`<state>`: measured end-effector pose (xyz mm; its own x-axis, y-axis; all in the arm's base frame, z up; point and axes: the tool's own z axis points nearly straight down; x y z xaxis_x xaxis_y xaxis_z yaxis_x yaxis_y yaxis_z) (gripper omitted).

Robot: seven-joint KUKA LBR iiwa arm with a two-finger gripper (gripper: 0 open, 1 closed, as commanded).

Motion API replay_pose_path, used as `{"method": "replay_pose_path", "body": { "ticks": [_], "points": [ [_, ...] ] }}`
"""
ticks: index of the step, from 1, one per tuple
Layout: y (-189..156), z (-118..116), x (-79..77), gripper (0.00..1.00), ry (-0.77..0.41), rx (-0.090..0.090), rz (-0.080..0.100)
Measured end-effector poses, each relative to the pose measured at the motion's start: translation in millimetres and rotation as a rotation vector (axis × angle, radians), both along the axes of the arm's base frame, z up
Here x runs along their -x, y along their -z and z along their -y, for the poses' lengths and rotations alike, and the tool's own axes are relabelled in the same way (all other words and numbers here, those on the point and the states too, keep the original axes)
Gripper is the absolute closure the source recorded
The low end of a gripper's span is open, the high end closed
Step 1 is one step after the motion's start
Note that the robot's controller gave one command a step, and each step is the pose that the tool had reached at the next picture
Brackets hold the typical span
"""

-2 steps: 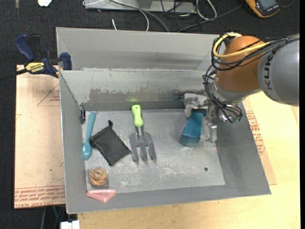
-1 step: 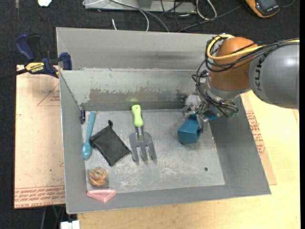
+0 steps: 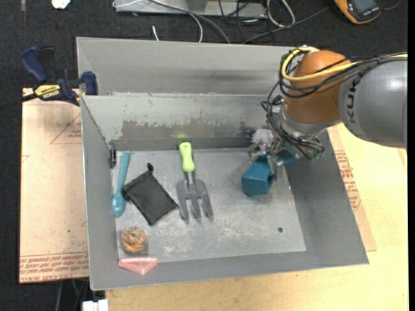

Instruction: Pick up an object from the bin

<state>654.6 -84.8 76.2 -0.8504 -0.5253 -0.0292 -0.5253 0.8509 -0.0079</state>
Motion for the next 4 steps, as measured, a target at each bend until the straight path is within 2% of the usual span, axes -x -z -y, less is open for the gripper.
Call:
{"method": "replay_pose_path", "body": {
  "ticks": [1, 2, 3, 4],
  "points": [
    [-1, 0, 0.5, 1.0, 0.0, 0.001, 0.0],
    [-28, -1, 5.4, 1.0, 0.001, -0.002, -0.016],
    [-71, 0, 1.8, 1.0, 0.002, 0.0, -0.003],
    [-82, 0, 2.3, 1.0, 0.002, 0.0, -0.005]
  ]
}}
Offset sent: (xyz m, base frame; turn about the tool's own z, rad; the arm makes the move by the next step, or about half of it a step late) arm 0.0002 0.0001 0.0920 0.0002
